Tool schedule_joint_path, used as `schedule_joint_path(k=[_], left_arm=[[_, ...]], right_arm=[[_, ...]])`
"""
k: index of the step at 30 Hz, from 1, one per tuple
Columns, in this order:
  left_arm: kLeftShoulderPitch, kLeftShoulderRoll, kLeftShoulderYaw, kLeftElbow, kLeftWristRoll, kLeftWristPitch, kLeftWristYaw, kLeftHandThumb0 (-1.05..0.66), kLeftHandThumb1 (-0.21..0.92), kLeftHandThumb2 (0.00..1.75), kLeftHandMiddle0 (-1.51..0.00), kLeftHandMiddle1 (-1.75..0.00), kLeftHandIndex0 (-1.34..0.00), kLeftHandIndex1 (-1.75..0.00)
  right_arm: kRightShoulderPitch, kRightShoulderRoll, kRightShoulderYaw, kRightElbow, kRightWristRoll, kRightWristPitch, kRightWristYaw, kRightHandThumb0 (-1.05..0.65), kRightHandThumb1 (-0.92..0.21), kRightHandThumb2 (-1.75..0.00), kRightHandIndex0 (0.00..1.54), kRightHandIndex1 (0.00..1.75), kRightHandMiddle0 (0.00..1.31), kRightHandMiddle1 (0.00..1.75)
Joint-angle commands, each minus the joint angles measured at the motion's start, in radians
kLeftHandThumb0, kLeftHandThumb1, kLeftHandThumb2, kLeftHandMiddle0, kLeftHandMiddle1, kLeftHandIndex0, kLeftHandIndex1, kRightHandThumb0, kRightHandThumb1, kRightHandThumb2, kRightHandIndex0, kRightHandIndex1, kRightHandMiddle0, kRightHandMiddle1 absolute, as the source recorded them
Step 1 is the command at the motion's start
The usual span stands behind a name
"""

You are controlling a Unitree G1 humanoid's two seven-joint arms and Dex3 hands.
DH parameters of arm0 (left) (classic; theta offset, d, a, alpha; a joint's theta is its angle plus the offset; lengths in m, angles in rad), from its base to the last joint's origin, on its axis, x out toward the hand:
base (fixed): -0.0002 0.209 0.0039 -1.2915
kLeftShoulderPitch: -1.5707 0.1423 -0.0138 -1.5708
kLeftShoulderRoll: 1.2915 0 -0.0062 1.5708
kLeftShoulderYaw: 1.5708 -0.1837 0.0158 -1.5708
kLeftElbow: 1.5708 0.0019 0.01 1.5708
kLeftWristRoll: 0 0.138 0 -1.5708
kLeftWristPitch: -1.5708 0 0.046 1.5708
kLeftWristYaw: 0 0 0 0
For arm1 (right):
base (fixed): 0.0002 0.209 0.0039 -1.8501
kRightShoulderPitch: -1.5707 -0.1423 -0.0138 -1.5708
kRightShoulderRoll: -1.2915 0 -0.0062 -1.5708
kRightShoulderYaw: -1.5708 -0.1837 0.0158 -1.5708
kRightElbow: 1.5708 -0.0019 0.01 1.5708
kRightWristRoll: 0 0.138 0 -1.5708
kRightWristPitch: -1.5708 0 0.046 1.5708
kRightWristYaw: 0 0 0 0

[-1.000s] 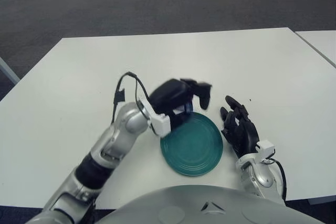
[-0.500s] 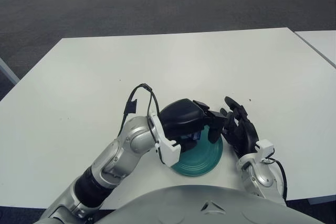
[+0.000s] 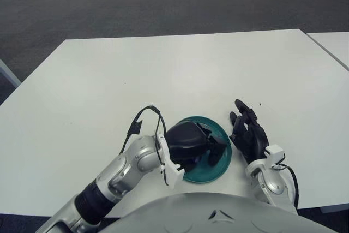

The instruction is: Put the gum into the plate.

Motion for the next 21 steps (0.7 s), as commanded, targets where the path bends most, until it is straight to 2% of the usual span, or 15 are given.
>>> schedule_joint_path(k=[1,5,8,9,11,13,14,15,16,18,21], left_arm=[[-0.02,0.0,-0.004,-0.008,-0.023,0.01,-0.043,0.0,0.03,1.6,-0.85,-1.69,-0.64,-1.66],[-0.021,-0.007,-0.005,-0.018,-0.018,0.039,-0.085,0.0,0.14,1.5,-0.77,-1.73,-0.53,-1.67],[-0.021,-0.007,-0.002,-0.017,0.004,0.05,-0.098,-0.01,0.29,1.33,-0.66,-1.72,-0.42,-1.68],[-0.02,-0.005,-0.001,-0.015,0.014,0.048,-0.098,-0.01,0.47,1.08,-0.56,-1.62,-0.36,-1.7],[-0.016,0.004,0.002,-0.003,0.037,0.03,-0.083,-0.01,0.64,0.83,-0.48,-1.52,-0.31,-1.7],[-0.013,0.013,0.006,0.01,0.061,0.008,-0.062,-0.21,0.8,0.6,-0.33,-1.26,-0.29,-1.68],[-0.016,0.014,0.007,0.018,0.067,-0.002,-0.054,-0.33,0.81,0.56,-0.3,-1.21,-0.23,-1.61],[-0.018,0.013,0.008,0.023,0.07,-0.007,-0.05,-0.54,0.83,0.44,-0.25,-1.11,-0.15,-1.47],[-0.023,0.012,0.008,0.034,0.064,-0.018,-0.046,-0.68,0.86,0.36,-0.22,-1.04,-0.09,-1.38],[-0.033,0.012,0.008,0.053,0.047,-0.037,-0.048,-0.86,0.89,0.26,-0.15,-0.95,-0.05,-1.18],[-0.051,0.018,0.008,0.072,0.023,-0.059,-0.065,-0.99,0.91,0.22,-0.1,-0.74,-0.01,-0.89]], right_arm=[[0.02,0.011,-0.009,0.005,0.021,-0.008,-0.003,-0.84,-0.92,-0.93,0.22,0.02,0.0,0.5],[0.019,0.009,-0.01,0.009,0.03,-0.01,0.002,-0.83,-0.92,-0.91,0.24,0.02,0.0,0.53],[0.016,0.004,-0.006,0.011,0.024,-0.012,0.003,-0.83,-0.92,-0.91,0.24,0.02,0.0,0.54],[0.016,0.002,-0.003,0.008,0.021,-0.012,0.004,-0.83,-0.92,-0.91,0.24,0.02,0.0,0.53],[0.02,-0.003,0.004,-0.002,0.012,-0.011,0.005,-0.82,-0.92,-0.92,0.23,0.01,0.0,0.51],[0.021,-0.011,0.011,-0.008,0.001,-0.01,0.008,-0.82,-0.92,-0.93,0.21,0.01,0.0,0.47],[0.02,-0.015,0.012,-0.008,-0.006,-0.01,0.008,-0.82,-0.92,-0.93,0.21,0.01,0.0,0.46],[0.018,-0.018,0.012,-0.006,-0.009,-0.011,0.009,-0.82,-0.92,-0.94,0.2,0.0,0.0,0.44],[0.017,-0.022,0.013,-0.005,-0.017,-0.012,0.008,-0.83,-0.92,-0.95,0.19,0.0,0.0,0.43],[0.014,-0.028,0.012,0.0,-0.028,-0.014,0.007,-0.83,-0.92,-0.97,0.18,0.0,0.0,0.4],[0.008,-0.033,0.007,0.008,-0.033,-0.017,0.01,-0.82,-0.92,-0.98,0.17,0.0,0.0,0.36]])
